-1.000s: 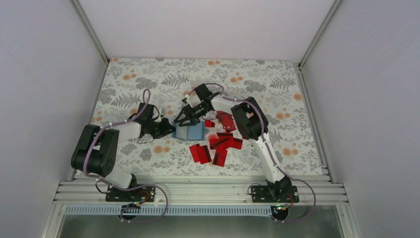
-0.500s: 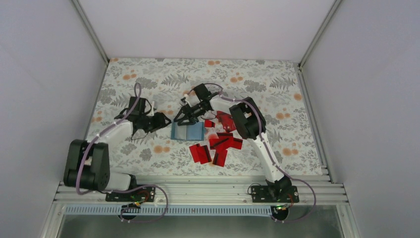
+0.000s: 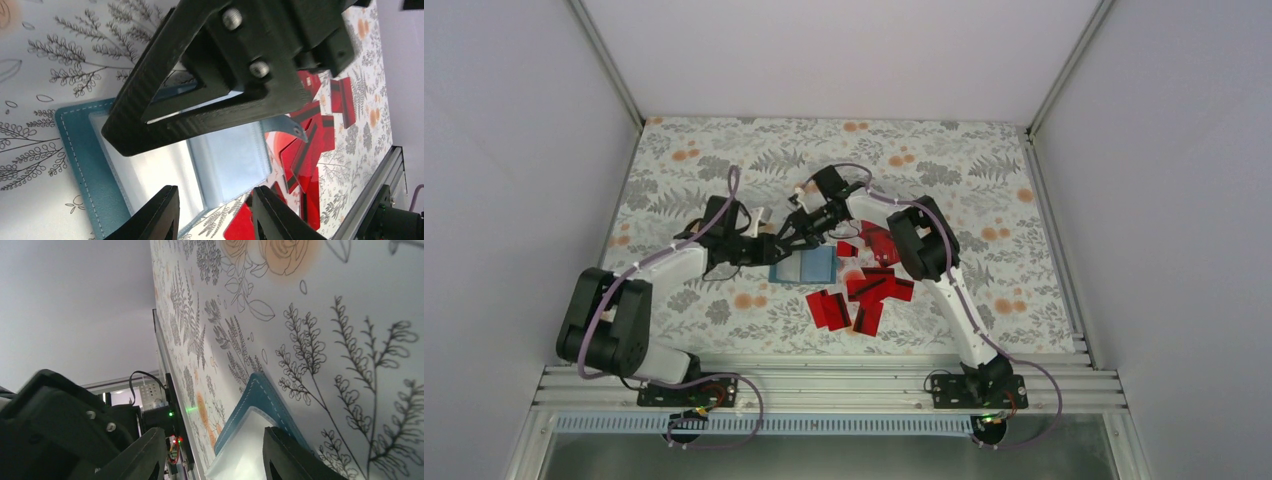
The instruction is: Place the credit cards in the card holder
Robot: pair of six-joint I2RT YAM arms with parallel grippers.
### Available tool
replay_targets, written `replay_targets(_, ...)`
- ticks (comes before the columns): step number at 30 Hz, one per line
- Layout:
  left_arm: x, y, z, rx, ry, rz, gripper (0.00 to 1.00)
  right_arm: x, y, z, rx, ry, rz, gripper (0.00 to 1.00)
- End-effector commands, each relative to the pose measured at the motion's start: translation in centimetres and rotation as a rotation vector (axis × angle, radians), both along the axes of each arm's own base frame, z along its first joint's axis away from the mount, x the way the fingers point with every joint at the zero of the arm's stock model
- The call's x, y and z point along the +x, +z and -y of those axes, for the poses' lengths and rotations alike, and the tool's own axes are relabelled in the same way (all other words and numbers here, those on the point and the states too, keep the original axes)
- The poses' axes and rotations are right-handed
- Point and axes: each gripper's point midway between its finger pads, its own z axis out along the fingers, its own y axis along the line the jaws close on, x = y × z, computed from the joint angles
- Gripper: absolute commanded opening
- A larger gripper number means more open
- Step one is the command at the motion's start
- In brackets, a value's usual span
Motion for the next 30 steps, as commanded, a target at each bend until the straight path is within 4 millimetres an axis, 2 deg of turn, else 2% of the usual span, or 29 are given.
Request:
replay_targets(1,0.1,-1.3,0.8,-0.021,-0.045,0.008,0.38,0.3,-0.9,-0.1,-0.057,-0.010,0.030,0.50)
replay_targets(6,0.1,-3.0,1.3,-0.016,-0.075,-0.033,0.38,1.0,0.8,-0.1,-0.077,-0.028,0.069,0.49)
replay_targets(10,0.2,-3.3,1.7,-0.009,-0.092,-0.036,0.38,2.4,3.0,0.1,-0.108,-0.057,0.139,0.49)
replay_targets(15,0.4,-3.0,2.4,0.018,-0.115,-0.018,0.38,4.8,6.4,3.1,-0.209,-0.156,0.239,0.49)
replay_targets(19,0.5,-3.3,2.6,0.033,-0.110,-0.033,0.38,6.3,8.3,7.1,-0.366,-0.289,0.319,0.51)
replay_targets(23,0.9,-2.8,3.2,0.043,-0.125,-0.025,0.38,5.7,8.3,12.7,-0.579,-0.439,0.357,0.55)
replay_targets(25,1.2,-2.1,3.8,0.050,-0.142,0.000,0.38,5.1,9.1,16.2,-0.682,-0.566,0.360,0.77)
replay_targets(26,1.3,-1.8,4.1,0.053,-0.152,0.010,0.38,4.5,8.9,17.9,-0.728,-0.621,0.349,0.82)
replay_targets(27,1.4,-1.6,4.5,0.058,-0.163,0.019,0.38,4.0,9.0,19.3,-0.756,-0.667,0.346,0.86)
replay_targets(30,1.4,-1.1,5.4,0.071,-0.192,0.041,0.38,2.1,8.0,22.5,-0.839,-0.752,0.319,0.90)
